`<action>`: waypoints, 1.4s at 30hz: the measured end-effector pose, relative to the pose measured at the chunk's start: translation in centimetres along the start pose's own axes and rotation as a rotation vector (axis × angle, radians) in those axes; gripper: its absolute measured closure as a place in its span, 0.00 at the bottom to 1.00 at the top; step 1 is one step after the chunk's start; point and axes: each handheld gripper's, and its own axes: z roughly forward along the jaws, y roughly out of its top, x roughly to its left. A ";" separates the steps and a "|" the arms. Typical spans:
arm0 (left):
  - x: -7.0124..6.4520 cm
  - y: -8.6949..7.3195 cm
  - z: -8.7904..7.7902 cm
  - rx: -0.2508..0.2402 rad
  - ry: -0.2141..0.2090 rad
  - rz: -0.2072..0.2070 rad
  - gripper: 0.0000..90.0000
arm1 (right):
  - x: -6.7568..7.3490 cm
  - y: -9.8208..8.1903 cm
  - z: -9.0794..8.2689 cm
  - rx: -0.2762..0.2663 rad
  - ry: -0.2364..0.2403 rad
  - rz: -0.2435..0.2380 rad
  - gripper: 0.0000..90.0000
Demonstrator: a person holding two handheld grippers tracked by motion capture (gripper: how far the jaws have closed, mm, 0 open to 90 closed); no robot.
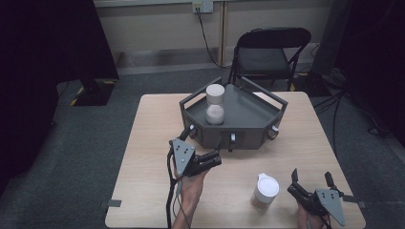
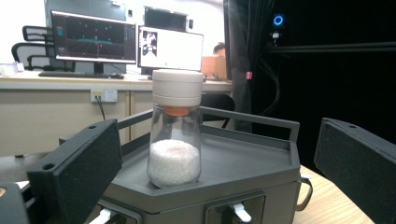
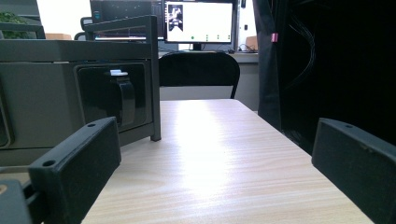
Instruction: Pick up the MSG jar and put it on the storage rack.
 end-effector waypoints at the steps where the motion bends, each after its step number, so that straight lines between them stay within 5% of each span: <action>1: 0.0 -0.2 -0.2 -0.003 -0.001 0.005 0.00 | 0.0 0.0 0.0 0.000 0.000 0.000 0.00; 10: -0.4 -1.6 -2.1 -0.011 0.006 0.025 0.00 | 0.0 0.0 0.0 0.000 -0.001 0.001 0.00; 27: -1.3 -6.5 -5.0 -0.037 0.107 0.071 0.00 | 0.0 0.0 0.0 0.001 -0.002 0.000 0.00; 33: -1.8 -8.6 -5.5 -0.001 0.131 0.075 0.00 | 0.1 0.0 0.0 0.000 -0.003 -0.001 0.00; 36: -1.9 -9.4 -5.6 0.014 0.145 0.116 0.00 | 0.0 0.0 0.0 0.001 -0.002 -0.001 0.00; 42: -1.1 -10.3 -6.0 0.047 0.155 0.085 0.00 | 0.1 0.0 0.0 0.001 -0.003 -0.001 0.00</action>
